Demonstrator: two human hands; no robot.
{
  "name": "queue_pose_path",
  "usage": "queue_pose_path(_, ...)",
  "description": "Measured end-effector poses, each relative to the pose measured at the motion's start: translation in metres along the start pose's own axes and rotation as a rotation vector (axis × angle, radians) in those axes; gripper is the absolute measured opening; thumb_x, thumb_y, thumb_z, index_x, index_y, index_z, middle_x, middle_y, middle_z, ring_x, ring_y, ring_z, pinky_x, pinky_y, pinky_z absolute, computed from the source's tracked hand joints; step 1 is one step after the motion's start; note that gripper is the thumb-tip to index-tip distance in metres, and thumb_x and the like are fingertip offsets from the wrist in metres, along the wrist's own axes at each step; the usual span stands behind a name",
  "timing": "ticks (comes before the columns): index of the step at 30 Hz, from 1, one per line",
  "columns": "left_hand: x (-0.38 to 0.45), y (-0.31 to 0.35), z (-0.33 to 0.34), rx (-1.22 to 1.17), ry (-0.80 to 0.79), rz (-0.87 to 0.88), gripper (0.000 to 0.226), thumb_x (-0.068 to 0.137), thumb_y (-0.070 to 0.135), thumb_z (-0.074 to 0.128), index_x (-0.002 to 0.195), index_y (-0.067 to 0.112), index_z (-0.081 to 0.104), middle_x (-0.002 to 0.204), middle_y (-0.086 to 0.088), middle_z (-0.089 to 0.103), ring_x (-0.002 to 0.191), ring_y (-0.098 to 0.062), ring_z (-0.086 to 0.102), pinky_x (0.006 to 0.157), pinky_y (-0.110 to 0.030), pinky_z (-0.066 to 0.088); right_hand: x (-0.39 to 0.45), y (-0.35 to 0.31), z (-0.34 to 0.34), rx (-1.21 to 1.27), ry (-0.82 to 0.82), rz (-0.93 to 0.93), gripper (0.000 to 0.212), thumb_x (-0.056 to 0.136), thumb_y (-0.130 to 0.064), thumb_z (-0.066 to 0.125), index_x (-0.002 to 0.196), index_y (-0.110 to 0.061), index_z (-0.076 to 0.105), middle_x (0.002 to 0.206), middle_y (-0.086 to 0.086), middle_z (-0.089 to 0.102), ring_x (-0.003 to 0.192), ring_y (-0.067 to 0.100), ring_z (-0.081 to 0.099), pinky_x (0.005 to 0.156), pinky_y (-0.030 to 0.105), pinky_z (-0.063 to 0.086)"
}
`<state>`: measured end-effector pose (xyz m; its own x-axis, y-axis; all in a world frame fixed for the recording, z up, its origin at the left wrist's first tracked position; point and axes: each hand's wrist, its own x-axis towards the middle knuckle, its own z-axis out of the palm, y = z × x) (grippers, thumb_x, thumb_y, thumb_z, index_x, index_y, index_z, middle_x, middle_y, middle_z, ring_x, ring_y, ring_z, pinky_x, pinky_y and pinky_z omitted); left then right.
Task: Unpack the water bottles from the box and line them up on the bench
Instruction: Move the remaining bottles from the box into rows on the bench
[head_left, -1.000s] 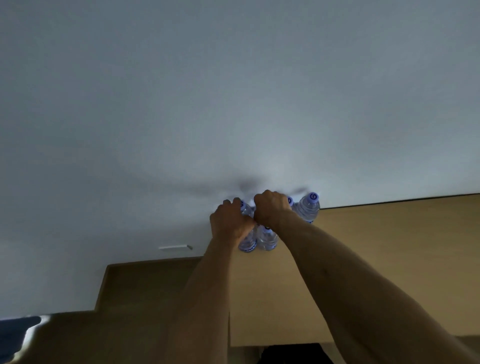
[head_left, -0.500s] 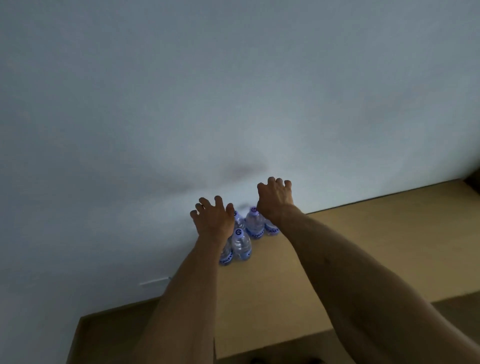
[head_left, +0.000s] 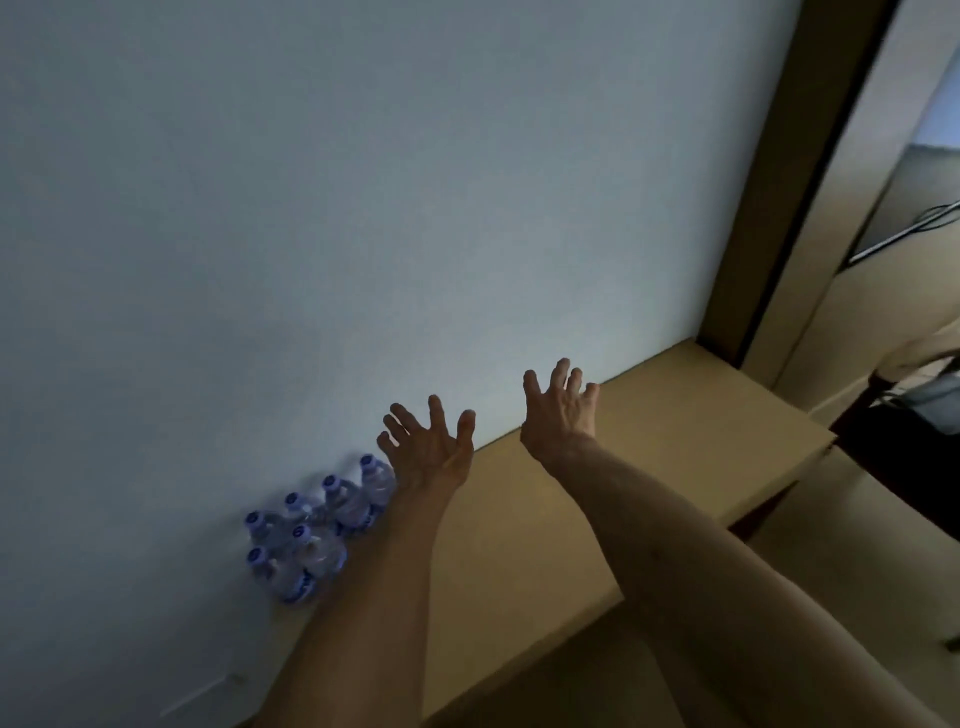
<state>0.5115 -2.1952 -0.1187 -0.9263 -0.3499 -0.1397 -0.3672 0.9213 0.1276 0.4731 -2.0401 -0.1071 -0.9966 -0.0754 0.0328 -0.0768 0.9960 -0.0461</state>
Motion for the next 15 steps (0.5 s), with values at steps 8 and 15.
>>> queue_pose_path(8,-0.049,0.254,0.038,0.12,-0.024,0.382,0.062,0.1,0.055,0.017,0.146,0.017,0.033,0.153,-0.025,0.018,0.138,-0.037,0.023,0.112,-0.05,0.019,-0.036,0.249,-0.02,0.016,-0.001,0.271,0.058,0.086,-0.019,0.056,0.141,-0.018,0.037,0.154,0.026,0.017,0.14,0.041,0.022,0.111,0.055,0.022)
queue_pose_path(15,-0.122,0.478,0.086,0.107,-0.043,0.823,0.062,0.099,0.058,0.018,0.148,0.023,0.034,0.158,-0.022,0.019,0.14,-0.039,0.029,0.112,-0.052,0.025,-0.082,0.472,-0.034,0.043,-0.014,0.734,0.052,0.088,-0.02,0.054,0.139,-0.015,0.044,0.149,0.027,0.029,0.13,0.043,0.036,0.099,0.053,0.039)
